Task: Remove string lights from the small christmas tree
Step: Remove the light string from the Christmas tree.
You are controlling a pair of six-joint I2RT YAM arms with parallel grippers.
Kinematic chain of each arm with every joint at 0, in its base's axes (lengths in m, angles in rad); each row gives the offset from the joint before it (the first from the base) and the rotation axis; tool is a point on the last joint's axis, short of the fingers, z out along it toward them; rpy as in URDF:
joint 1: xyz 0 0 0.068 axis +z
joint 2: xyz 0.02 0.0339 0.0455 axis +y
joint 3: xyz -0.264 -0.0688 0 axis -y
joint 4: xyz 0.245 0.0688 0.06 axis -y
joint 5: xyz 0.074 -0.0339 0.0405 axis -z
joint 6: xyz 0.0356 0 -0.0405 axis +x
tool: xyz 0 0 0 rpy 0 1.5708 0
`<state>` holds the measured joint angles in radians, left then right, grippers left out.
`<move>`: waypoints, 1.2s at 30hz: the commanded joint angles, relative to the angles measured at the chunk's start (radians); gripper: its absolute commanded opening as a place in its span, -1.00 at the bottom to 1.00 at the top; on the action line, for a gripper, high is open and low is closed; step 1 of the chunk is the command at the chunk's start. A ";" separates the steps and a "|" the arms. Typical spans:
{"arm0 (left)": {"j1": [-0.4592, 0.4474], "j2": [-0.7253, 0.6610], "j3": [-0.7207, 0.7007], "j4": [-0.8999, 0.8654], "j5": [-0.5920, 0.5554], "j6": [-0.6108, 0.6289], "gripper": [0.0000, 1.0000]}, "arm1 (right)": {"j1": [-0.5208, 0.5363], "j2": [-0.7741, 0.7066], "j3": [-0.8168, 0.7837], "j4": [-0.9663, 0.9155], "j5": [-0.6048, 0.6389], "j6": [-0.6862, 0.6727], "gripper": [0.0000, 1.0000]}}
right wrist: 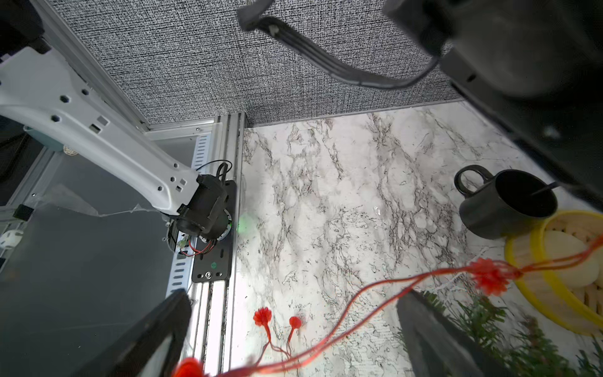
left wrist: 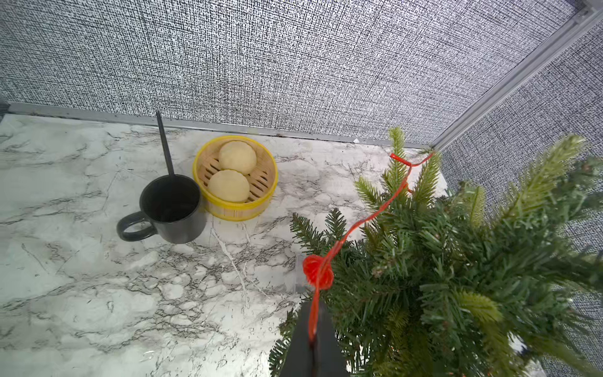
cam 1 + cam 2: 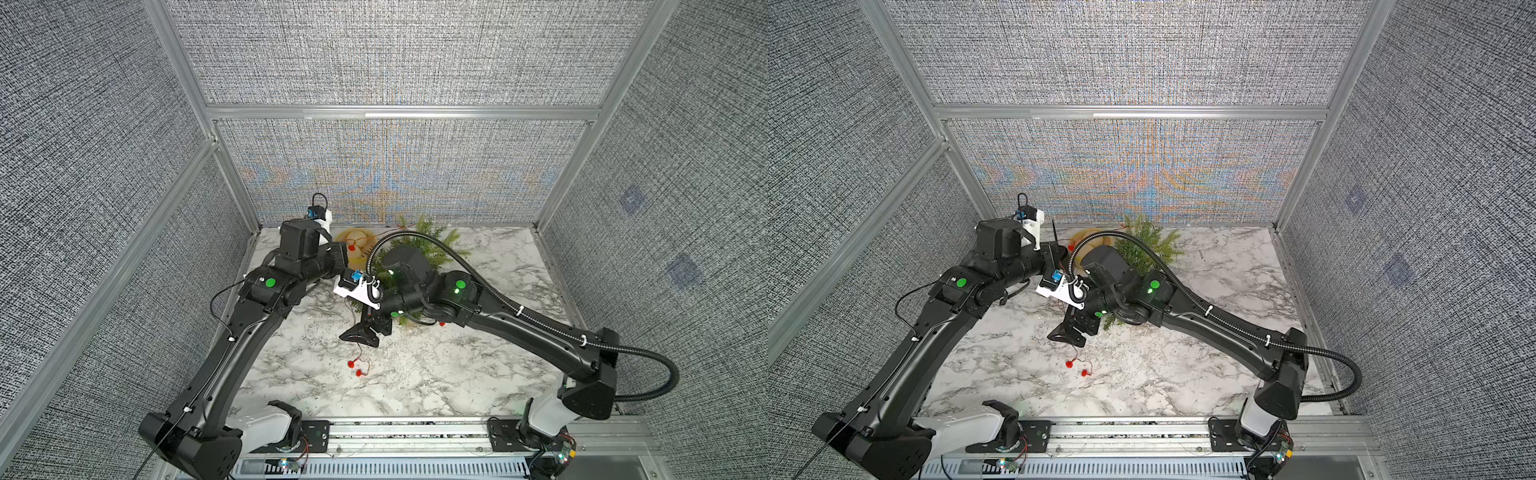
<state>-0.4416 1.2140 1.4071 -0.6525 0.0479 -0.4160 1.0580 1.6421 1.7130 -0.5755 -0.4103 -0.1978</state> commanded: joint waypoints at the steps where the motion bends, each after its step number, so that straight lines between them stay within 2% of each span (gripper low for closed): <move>1: 0.000 -0.002 -0.004 0.017 -0.003 0.003 -1.00 | 0.002 0.003 0.014 -0.016 -0.036 -0.025 0.99; 12: 0.001 0.018 0.001 0.017 -0.025 0.018 -1.00 | -0.001 -0.008 0.027 -0.023 -0.067 -0.023 0.98; 21: 0.015 0.066 0.014 0.069 -0.033 0.026 -1.00 | -0.033 -0.085 -0.018 -0.017 0.050 0.036 0.97; 36: 0.062 0.140 0.072 0.144 -0.033 0.037 -1.00 | -0.078 -0.127 0.046 -0.112 0.179 0.030 0.84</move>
<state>-0.3878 1.3487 1.4696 -0.5526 0.0254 -0.3855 0.9813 1.5234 1.7432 -0.6548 -0.2775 -0.1631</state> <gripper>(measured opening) 0.048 0.922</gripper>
